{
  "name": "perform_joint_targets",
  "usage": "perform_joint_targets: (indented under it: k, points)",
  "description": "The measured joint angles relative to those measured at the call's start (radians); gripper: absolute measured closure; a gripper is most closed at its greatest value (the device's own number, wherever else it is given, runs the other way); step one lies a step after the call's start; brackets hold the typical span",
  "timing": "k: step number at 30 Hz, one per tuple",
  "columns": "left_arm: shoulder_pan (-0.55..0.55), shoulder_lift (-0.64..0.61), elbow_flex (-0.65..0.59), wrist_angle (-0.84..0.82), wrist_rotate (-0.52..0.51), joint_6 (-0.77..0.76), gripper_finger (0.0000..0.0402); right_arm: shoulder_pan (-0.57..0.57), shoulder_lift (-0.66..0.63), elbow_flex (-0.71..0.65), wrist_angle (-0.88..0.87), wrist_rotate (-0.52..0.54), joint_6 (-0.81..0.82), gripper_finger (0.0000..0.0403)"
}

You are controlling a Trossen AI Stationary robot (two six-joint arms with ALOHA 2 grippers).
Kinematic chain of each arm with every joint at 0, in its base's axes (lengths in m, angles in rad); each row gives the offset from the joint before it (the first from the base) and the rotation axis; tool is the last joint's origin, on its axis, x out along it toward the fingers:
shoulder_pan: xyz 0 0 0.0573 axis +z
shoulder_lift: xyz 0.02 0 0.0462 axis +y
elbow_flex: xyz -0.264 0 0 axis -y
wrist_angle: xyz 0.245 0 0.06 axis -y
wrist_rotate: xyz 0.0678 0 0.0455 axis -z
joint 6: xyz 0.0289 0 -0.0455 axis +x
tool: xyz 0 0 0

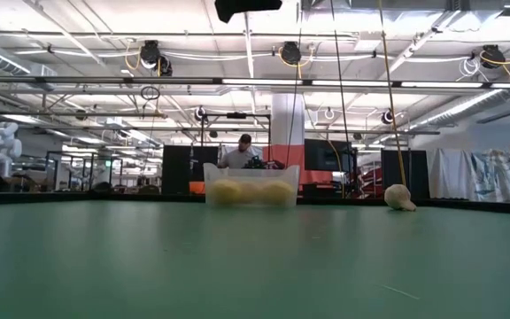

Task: Sort produce into baskets
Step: Put the garlic into the white bin

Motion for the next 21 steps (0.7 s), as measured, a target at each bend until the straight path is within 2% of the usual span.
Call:
perform_joint_targets:
  k: [7,11,16,21]
  points:
    - [0.0,0.001,0.0,-0.002,0.0,-0.057,0.0141,-0.039,-0.065,0.0,-0.014,0.018,-0.081,0.0129]
    - [-0.006,0.001,0.0,-0.028,0.001,-0.107,0.0141,-0.112,-0.135,0.0,-0.058,0.115,-0.175,0.0134]
    - [-0.028,0.001,0.0,-0.072,0.001,-0.169,0.0141,-0.273,-0.213,0.0,-0.095,0.195,-0.404,0.0137]
    - [-0.057,0.001,0.0,-0.083,0.002,-0.183,0.0141,-0.526,-0.239,0.0,-0.113,0.194,-0.702,0.0138]
